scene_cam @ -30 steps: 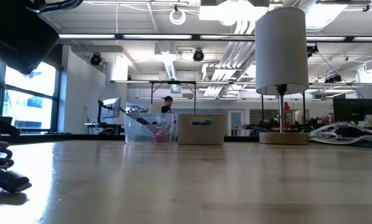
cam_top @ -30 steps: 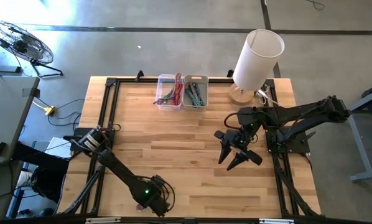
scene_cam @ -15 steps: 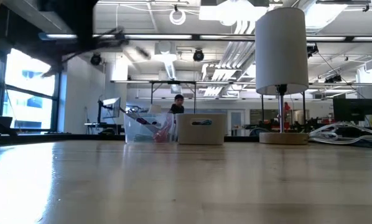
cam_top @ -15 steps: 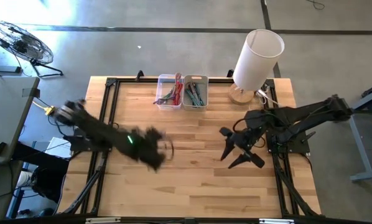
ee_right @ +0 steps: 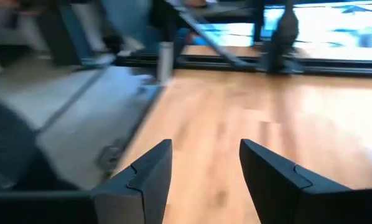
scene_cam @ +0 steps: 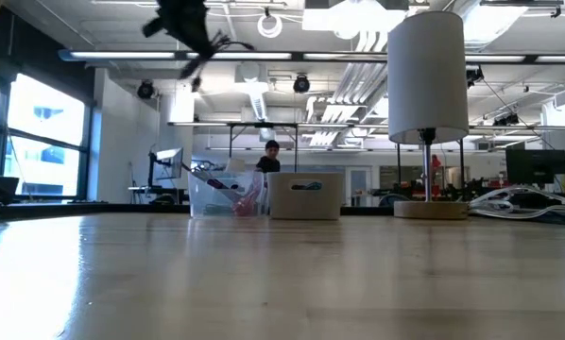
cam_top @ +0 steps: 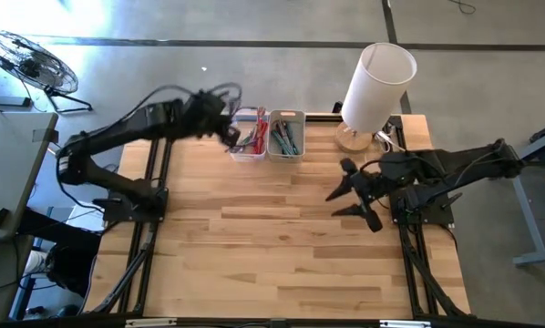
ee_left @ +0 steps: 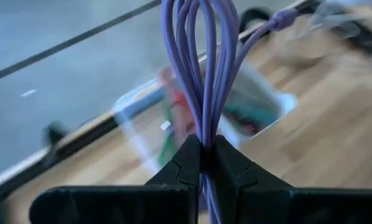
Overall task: Pick & Place USB Port
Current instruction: Put the purple charger cable into the transparent bin
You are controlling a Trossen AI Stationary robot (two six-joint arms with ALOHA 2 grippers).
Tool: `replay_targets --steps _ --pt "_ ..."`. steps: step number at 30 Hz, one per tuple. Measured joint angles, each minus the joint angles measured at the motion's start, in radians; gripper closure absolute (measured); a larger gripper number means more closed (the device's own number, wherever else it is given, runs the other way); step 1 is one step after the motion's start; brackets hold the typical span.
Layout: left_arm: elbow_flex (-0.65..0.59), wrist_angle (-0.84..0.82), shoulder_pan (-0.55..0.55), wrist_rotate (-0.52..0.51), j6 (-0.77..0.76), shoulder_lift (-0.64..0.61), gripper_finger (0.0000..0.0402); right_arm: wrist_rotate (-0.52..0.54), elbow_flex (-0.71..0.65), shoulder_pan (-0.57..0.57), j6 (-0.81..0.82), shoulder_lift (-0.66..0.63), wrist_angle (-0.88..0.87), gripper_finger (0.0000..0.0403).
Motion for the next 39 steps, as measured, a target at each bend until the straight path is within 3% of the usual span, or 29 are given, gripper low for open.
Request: replay_targets --steps 4,8,19,25,39 --pt "0.002 0.183 0.147 0.237 0.139 0.074 0.0387 0.158 0.000 0.000 0.000 -0.017 -0.048 0.0222" --pt "0.000 0.229 0.216 0.339 0.169 0.166 0.0387 0.253 0.000 0.000 0.001 -0.026 -0.090 0.0222" --pt "0.000 0.307 0.312 0.469 0.194 0.341 0.0387 0.291 0.000 0.000 0.029 -0.030 -0.150 0.0222" --pt "-0.006 0.302 0.327 0.454 0.217 0.376 0.0387 0.299 0.000 0.000 0.031 -0.031 -0.185 0.0222" --pt "-0.202 0.509 0.328 0.509 0.046 0.374 0.0387 0.321 0.000 0.000 0.019 -0.051 -0.228 0.0222"
